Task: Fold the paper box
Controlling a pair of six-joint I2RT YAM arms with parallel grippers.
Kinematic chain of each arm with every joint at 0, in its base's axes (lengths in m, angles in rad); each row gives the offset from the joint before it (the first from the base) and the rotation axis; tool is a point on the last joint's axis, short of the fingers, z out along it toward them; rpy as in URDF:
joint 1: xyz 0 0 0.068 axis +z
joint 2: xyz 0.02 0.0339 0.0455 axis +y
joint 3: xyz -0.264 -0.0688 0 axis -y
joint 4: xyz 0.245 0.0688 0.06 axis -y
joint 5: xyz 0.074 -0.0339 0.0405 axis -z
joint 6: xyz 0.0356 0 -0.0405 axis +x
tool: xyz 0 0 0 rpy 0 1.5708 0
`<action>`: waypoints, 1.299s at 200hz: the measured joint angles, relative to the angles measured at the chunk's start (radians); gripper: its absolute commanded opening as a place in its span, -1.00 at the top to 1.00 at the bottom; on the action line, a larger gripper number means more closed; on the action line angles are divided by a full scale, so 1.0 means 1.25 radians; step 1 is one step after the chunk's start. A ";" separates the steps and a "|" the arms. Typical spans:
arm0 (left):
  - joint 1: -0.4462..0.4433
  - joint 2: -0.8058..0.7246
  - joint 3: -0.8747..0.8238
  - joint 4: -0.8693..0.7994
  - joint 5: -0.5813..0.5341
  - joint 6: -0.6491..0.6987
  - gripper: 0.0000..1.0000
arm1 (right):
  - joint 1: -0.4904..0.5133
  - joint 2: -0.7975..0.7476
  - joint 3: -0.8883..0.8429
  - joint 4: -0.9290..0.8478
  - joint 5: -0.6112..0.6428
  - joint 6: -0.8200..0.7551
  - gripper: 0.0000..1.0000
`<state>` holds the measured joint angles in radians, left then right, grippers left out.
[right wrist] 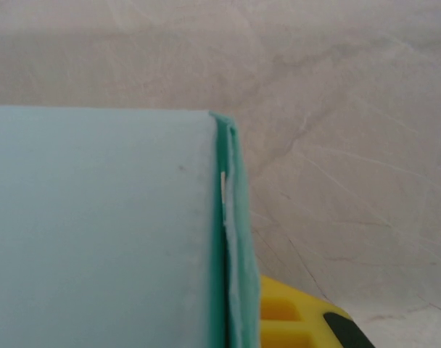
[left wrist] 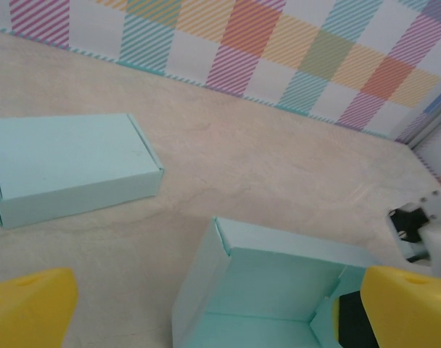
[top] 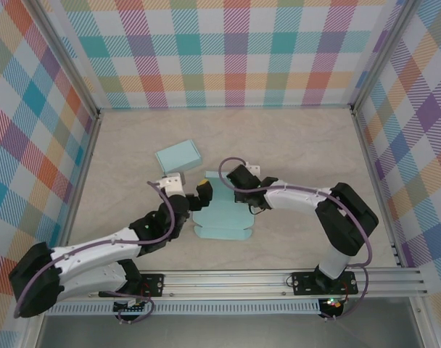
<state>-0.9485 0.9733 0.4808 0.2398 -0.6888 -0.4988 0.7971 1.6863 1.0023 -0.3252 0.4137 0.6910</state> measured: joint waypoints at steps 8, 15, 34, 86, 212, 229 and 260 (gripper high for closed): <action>0.000 -0.034 0.000 -0.021 0.001 -0.002 -1.00 | -0.011 0.000 0.015 -0.033 -0.028 -0.015 1.00; 0.000 -0.061 0.001 -0.041 0.001 -0.005 -1.00 | -0.021 -0.001 0.027 -0.063 -0.054 -0.028 1.00; 0.000 -0.109 0.008 -0.099 0.001 -0.008 -1.00 | -0.047 0.000 0.063 -0.150 -0.125 -0.069 1.00; 0.000 -0.117 0.034 -0.196 0.024 -0.009 -0.99 | -0.099 0.059 0.213 -0.380 -0.235 -0.197 1.00; 0.002 -0.165 0.031 -0.235 0.041 -0.011 -1.00 | -0.129 0.328 0.493 -0.637 -0.106 -0.281 1.00; 0.002 -0.182 0.030 -0.235 0.039 -0.011 -1.00 | -0.129 0.370 0.531 -0.649 -0.077 -0.279 1.00; 0.002 -0.215 0.020 -0.239 0.030 -0.015 -1.00 | -0.128 0.430 0.580 -0.670 -0.040 -0.278 1.00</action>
<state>-0.9463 0.7044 0.5060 -0.0586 -0.6518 -0.5171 0.6376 2.2234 1.7279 -1.1633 0.3637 0.3439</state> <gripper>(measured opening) 0.997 0.104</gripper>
